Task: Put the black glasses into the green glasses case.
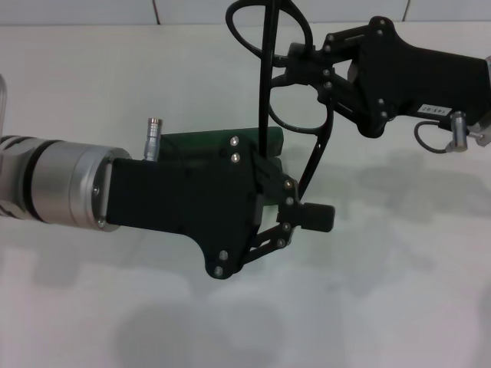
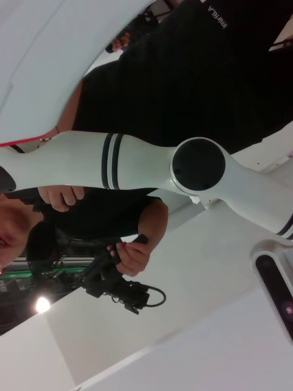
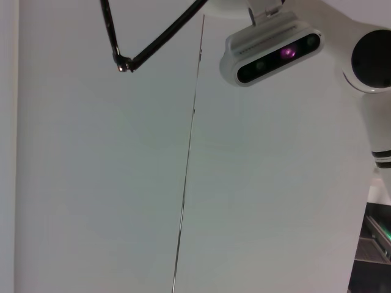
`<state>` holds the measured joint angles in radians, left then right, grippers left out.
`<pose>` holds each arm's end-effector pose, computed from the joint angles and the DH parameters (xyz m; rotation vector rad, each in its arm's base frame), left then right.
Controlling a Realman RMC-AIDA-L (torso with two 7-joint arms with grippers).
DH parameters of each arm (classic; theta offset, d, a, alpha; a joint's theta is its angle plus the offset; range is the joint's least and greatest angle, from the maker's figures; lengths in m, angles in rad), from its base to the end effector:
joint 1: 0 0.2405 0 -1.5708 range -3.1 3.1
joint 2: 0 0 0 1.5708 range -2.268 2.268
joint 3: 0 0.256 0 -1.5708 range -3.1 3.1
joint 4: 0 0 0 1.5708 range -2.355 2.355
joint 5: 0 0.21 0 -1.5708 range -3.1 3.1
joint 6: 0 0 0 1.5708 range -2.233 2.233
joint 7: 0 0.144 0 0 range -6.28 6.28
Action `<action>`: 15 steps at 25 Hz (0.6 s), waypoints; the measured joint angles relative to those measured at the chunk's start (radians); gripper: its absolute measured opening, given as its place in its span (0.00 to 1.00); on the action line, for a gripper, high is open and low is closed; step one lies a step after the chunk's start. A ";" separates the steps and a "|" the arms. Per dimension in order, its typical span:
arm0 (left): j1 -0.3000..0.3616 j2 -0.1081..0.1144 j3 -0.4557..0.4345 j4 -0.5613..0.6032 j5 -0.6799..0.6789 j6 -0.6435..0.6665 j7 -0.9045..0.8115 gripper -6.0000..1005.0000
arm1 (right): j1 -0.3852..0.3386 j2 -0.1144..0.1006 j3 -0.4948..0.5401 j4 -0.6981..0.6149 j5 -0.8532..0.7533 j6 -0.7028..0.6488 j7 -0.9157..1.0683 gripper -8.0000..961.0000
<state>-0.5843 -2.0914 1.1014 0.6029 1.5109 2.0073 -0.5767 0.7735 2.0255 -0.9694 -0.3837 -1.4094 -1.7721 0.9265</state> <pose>-0.1625 0.2754 -0.0108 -2.6283 0.8809 -1.4113 0.1406 0.3498 0.0000 -2.6696 -0.2146 1.3823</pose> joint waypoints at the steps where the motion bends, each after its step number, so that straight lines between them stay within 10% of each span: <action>1: -0.001 0.000 0.000 -0.002 0.000 -0.002 -0.001 0.02 | 0.001 0.000 0.000 0.008 0.000 0.000 0.000 0.08; 15: -0.040 -0.004 -0.002 -0.051 0.000 -0.041 -0.003 0.02 | 0.000 0.003 -0.027 0.031 0.003 -0.035 -0.005 0.08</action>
<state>-0.6246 -2.0952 1.0997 0.5516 1.5109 1.9659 -0.5793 0.7733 2.0284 -0.9960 -0.3531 -1.4060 -1.8070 0.9219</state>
